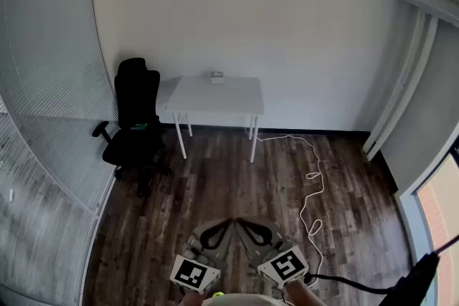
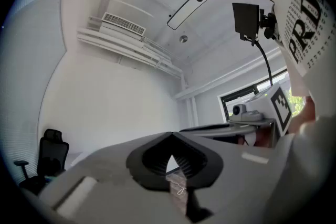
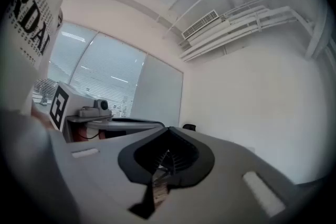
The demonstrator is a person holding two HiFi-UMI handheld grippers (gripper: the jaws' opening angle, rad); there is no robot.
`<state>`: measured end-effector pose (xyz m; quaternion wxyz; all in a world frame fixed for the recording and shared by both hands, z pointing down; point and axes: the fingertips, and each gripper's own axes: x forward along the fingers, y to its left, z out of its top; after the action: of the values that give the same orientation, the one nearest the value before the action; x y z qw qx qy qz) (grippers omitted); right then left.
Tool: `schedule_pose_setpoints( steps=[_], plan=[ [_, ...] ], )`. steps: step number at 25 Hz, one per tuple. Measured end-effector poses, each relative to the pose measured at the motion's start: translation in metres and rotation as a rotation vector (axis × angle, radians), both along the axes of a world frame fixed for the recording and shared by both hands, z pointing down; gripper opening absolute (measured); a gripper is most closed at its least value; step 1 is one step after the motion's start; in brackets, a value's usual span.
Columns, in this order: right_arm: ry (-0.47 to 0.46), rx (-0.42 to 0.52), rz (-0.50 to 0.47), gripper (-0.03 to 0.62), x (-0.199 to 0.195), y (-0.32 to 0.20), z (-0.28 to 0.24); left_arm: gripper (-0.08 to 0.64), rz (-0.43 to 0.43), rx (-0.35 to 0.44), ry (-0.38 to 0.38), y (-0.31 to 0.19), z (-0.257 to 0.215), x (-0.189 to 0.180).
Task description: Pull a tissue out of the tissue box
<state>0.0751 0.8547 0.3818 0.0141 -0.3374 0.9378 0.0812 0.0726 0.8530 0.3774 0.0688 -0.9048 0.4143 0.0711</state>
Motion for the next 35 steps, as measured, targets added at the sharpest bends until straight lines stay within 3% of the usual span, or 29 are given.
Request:
schedule_pose_setpoints(
  steps=[9,16,21,35],
  plan=[
    [0.046,-0.050,-0.006,0.006,0.000,0.011,0.014,-0.009,-0.010,-0.036,-0.008,0.010,0.010,0.000],
    [-0.013,-0.083,0.020,0.006,-0.004,0.013,0.015,-0.009,0.015,-0.014,-0.008,0.018,0.008,-0.008],
    [0.002,-0.066,0.014,0.006,-0.012,0.016,0.013,-0.009,0.018,-0.028,0.003,0.022,0.011,-0.015],
    [0.019,-0.070,0.039,0.006,-0.061,0.019,0.036,-0.009,0.041,-0.055,0.009,0.027,0.031,-0.064]
  ],
)
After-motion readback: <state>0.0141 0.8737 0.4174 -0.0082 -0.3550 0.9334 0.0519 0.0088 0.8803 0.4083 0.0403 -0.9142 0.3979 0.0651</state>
